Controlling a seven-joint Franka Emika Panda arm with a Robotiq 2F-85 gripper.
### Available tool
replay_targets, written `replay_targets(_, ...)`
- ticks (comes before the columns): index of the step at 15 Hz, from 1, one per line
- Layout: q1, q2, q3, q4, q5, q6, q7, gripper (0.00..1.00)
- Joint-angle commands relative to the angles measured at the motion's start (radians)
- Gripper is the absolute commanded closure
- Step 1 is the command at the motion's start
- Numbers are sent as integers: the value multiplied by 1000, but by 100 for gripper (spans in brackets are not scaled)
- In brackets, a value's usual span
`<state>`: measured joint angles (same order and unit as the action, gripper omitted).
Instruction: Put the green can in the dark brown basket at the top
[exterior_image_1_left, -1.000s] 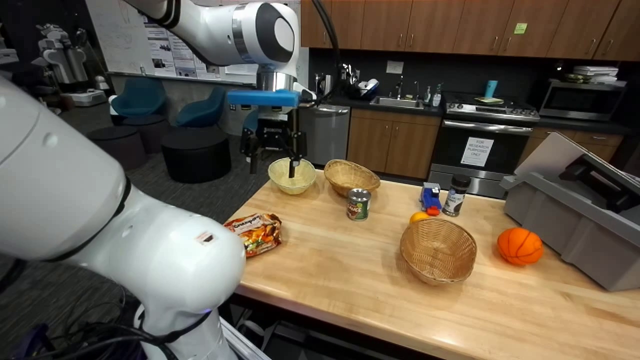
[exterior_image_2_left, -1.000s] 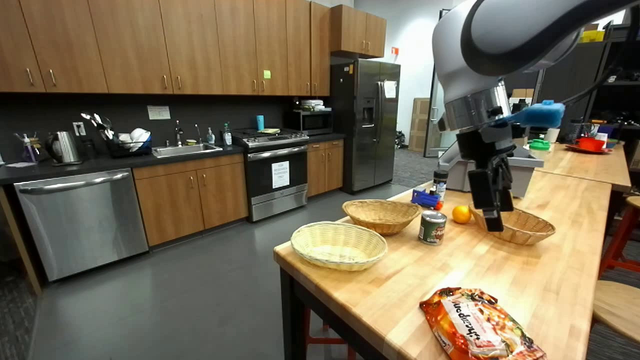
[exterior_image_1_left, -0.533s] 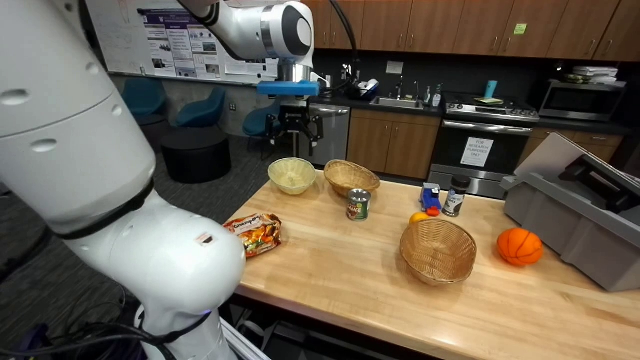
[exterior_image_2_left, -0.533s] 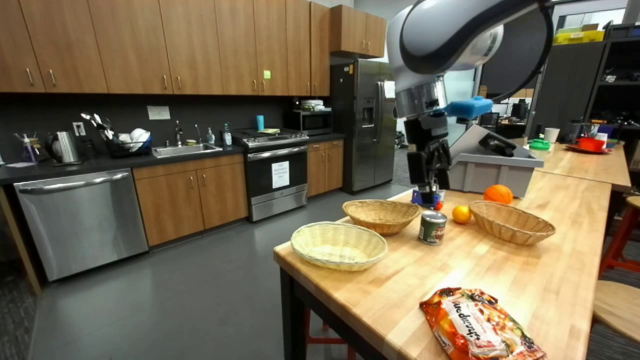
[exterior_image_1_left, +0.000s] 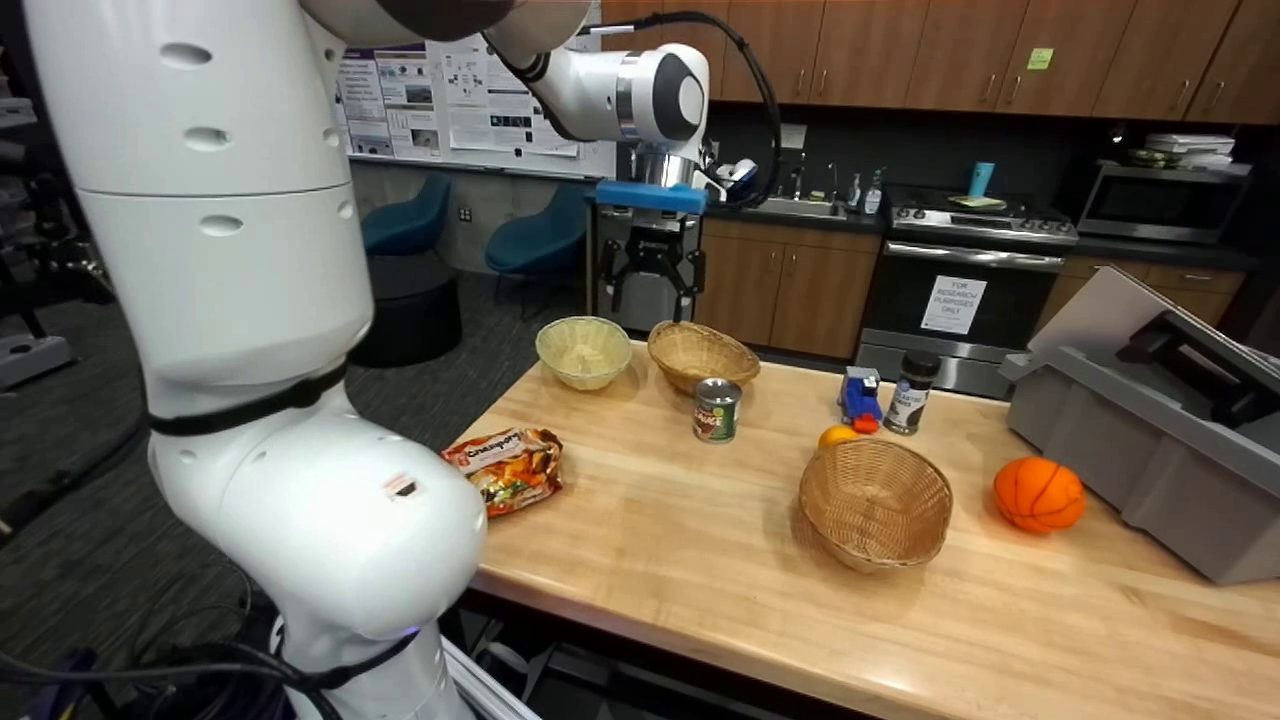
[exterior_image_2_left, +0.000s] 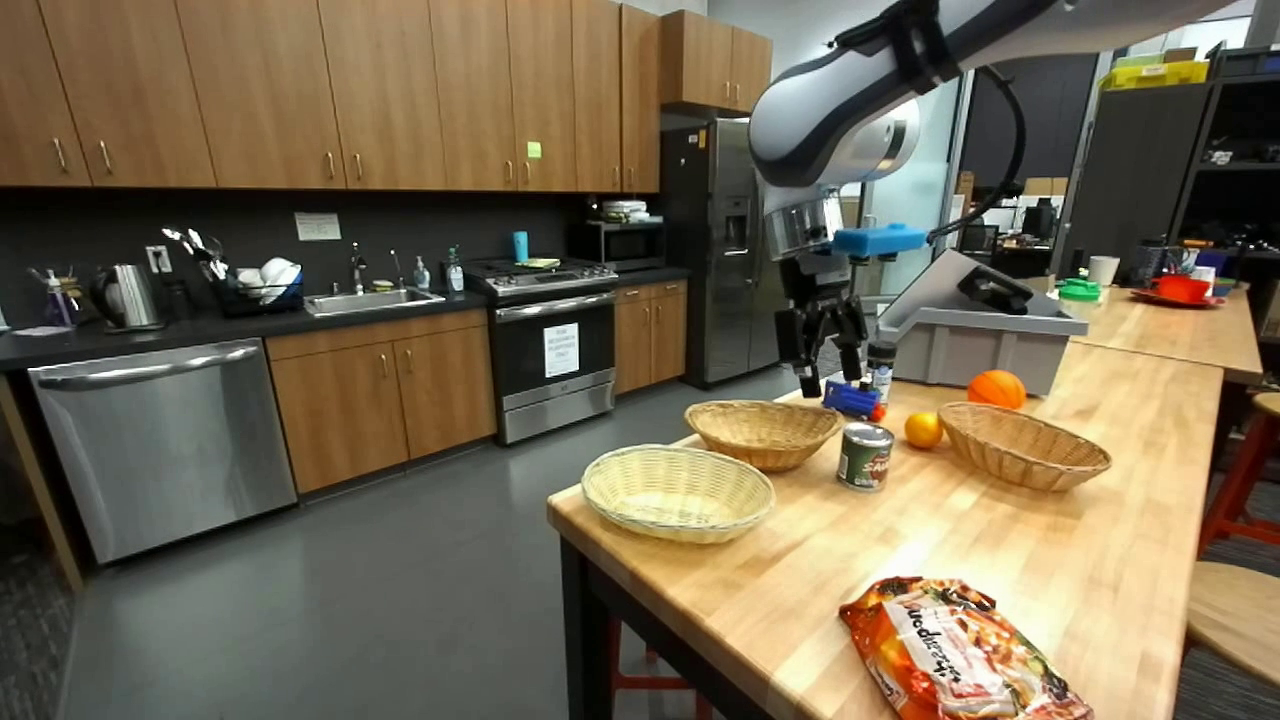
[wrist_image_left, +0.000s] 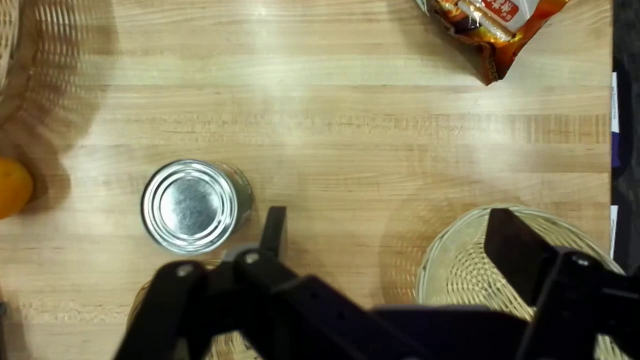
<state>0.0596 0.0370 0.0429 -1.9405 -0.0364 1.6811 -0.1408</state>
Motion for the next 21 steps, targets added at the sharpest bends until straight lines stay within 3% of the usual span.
replay_targets(1,-21,17,-10,-1,41,-47,10,0)
replay_targets(10,-28,52,-13,41,29,-245,4,0)
replay_targets(11,-28,40,-13,9,32,-196,10,0)
replay_targets(21,-28,41,-12,9,32,-199,10,0)
